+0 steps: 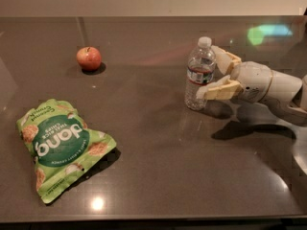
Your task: Place water bottle upright
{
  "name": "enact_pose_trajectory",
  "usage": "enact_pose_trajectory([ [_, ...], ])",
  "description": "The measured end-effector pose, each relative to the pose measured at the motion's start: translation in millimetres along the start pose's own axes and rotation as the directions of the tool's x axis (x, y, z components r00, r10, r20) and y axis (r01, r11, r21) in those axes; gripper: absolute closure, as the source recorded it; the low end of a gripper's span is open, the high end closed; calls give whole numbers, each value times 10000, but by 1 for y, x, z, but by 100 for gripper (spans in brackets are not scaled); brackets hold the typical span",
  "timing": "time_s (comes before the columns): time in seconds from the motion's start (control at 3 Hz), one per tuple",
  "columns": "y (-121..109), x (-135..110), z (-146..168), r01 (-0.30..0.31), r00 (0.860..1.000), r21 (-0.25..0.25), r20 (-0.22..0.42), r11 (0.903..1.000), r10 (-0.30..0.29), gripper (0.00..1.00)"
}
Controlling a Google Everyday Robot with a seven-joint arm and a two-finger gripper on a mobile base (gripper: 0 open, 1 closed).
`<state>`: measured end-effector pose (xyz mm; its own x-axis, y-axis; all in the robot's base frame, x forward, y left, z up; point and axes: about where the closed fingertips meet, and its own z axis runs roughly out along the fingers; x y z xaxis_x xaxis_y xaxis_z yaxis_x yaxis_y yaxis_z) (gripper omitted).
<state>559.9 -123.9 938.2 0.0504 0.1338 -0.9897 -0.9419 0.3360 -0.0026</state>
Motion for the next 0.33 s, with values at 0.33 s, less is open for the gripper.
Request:
enact_pose_trajectory([
  [0.33,0,0,0,0,10000,-2,0,10000,0,0],
])
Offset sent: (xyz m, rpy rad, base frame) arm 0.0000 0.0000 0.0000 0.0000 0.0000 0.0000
